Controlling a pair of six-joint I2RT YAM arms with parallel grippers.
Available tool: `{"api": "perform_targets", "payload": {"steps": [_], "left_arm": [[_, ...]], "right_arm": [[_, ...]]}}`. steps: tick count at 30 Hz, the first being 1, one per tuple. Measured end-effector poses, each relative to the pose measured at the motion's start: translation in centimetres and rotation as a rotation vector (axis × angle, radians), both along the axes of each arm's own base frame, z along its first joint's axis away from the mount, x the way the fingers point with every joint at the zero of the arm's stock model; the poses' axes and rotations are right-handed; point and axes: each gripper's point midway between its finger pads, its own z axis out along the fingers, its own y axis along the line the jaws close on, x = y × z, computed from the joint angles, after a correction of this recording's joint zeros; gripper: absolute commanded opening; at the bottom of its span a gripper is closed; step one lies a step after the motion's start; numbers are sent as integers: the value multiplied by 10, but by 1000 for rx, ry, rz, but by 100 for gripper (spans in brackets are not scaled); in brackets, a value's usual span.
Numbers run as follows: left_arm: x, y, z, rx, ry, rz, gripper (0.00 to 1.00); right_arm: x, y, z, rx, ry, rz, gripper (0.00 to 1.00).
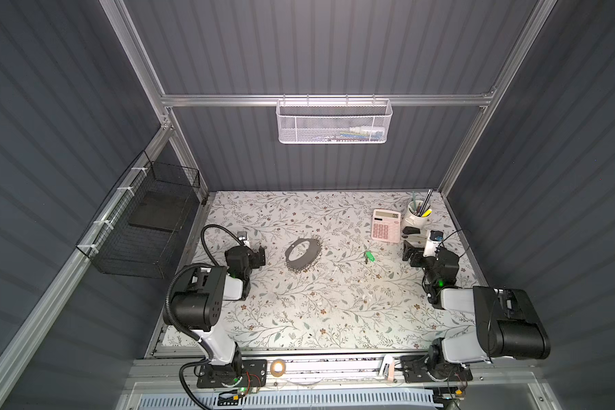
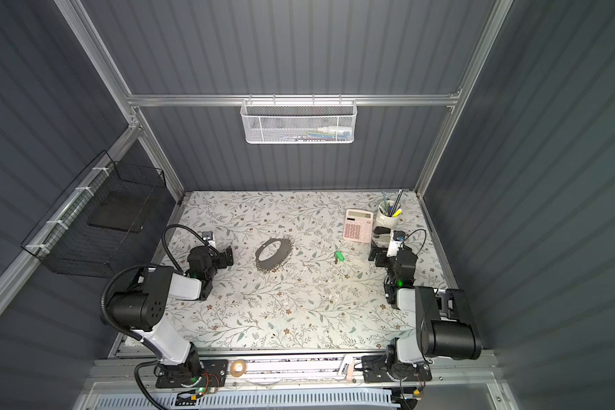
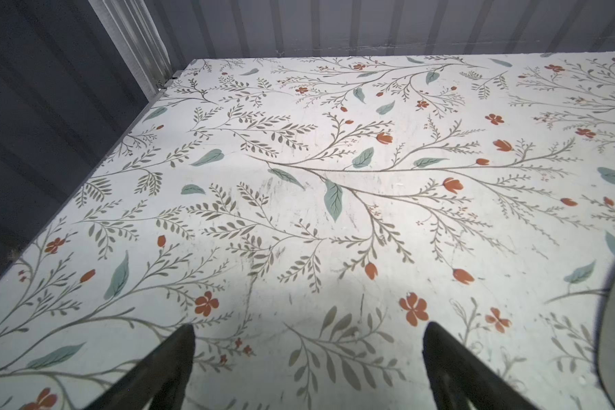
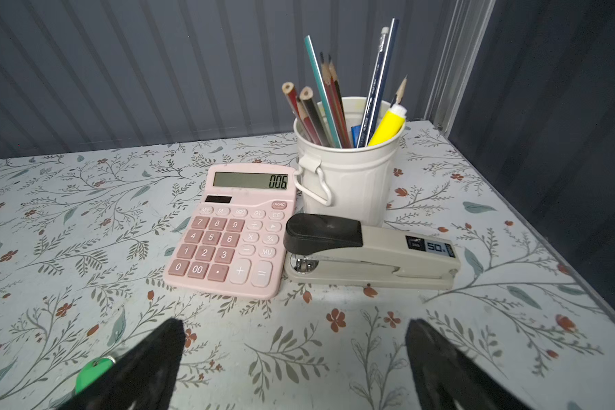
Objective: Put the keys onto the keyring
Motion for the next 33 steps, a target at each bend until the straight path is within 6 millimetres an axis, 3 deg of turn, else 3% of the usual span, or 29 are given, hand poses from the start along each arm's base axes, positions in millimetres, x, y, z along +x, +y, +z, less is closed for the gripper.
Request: {"api": "perform_targets", "payload": {"steps": [33], "left_arm": [[0, -4, 0, -2, 2, -24, 100]], "right_arm": [[-1, 7, -1, 14, 2, 48, 99]]}}
